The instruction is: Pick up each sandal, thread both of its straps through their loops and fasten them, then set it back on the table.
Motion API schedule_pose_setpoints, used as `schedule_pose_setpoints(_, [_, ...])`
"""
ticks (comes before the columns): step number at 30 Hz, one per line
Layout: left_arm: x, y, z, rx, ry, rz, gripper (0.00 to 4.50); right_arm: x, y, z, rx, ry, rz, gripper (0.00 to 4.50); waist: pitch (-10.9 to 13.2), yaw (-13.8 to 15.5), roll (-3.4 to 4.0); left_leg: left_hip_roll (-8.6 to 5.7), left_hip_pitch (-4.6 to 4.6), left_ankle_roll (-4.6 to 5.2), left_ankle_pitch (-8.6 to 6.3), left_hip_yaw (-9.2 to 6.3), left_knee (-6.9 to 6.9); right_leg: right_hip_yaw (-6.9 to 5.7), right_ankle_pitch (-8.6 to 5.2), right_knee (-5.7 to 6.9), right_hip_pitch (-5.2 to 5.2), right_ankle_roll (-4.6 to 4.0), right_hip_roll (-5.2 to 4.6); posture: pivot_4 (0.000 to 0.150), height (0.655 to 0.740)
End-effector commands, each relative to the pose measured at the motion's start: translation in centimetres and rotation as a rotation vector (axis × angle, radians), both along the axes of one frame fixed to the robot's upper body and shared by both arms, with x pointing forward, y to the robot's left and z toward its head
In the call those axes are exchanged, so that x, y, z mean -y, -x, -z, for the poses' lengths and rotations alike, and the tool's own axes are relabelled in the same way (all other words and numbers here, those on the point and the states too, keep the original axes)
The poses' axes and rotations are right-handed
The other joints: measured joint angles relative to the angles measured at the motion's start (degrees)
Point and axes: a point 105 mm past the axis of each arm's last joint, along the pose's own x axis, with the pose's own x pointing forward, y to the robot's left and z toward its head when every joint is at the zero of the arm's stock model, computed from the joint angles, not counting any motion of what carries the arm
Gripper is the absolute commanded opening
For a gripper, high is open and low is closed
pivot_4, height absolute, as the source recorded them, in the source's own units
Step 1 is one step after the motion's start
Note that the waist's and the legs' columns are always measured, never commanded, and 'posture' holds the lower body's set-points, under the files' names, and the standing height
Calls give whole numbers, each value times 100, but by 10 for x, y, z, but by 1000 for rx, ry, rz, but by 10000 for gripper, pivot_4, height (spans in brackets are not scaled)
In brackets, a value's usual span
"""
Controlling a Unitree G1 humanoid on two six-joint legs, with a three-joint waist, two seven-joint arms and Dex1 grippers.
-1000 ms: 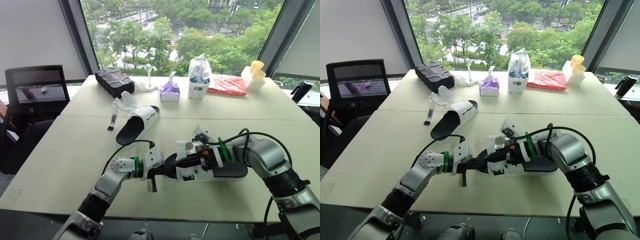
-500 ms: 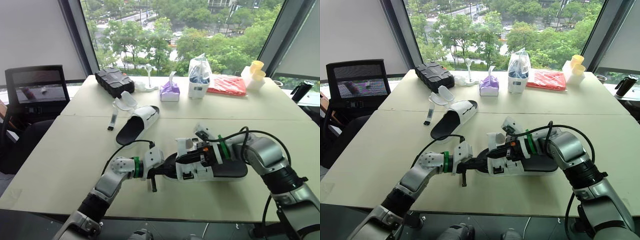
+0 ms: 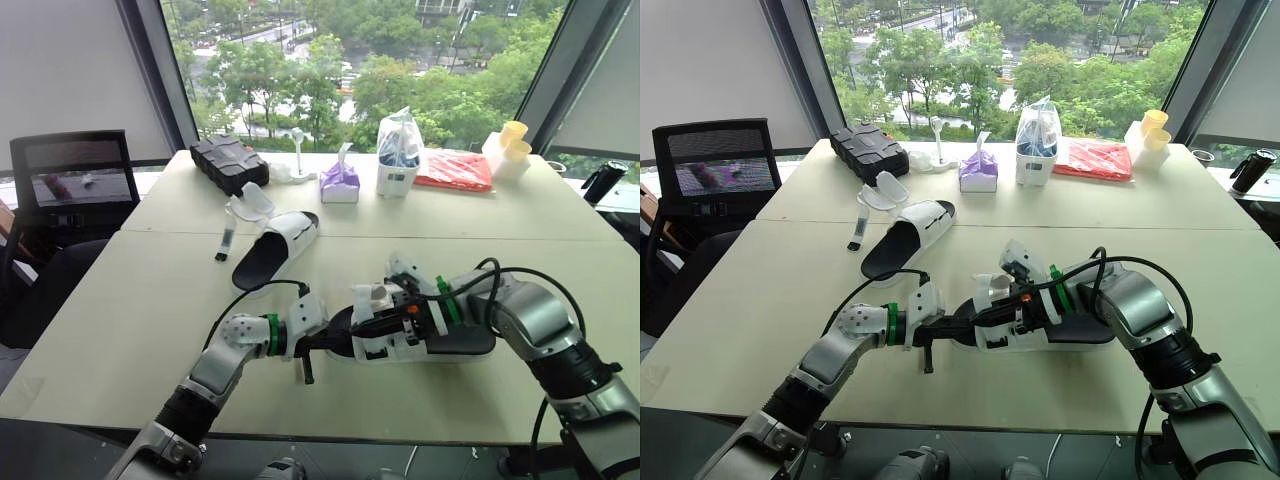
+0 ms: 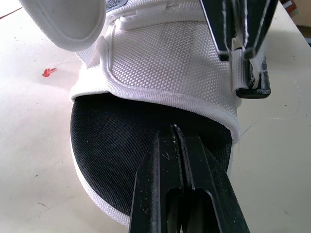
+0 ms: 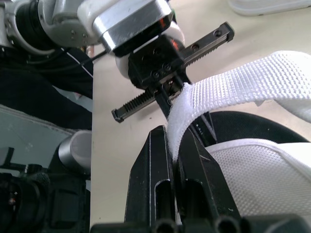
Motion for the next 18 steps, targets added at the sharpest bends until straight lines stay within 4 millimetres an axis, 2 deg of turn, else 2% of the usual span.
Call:
schedule_pose_setpoints(1, [-7, 11, 41, -128, -121, -12, 0, -3, 5, -4, 71, 2, -39, 299, 0, 1, 0, 0, 0, 0, 0, 0, 0, 0, 0, 0, 0, 0, 0, 1500, 7400])
schedule_pose_setpoints(10, [-7, 11, 41, -126, -120, -11, 0, 1, 11, 6, 108, 62, -69, 299, 0, 4, 0, -1, 0, 0, 0, 0, 0, 0, 0, -1, 0, 0, -1, 1500, 7400])
schedule_pose_setpoints(13, [-6, 12, 41, -125, -119, -9, 0, 7, 11, 16, 179, 143, -105, 299, 0, 4, 0, -2, 0, 0, 0, 1, 1, 0, 0, -2, 1, 0, -1, 1500, 7400])
schedule_pose_setpoints(18, [-6, 11, 41, -128, -119, -11, 0, 12, 13, 19, 185, 185, -130, 299, 0, 8, 0, -1, 1, 0, 0, 0, 1, -1, 0, -1, 3, 1, -1, 1500, 7400])
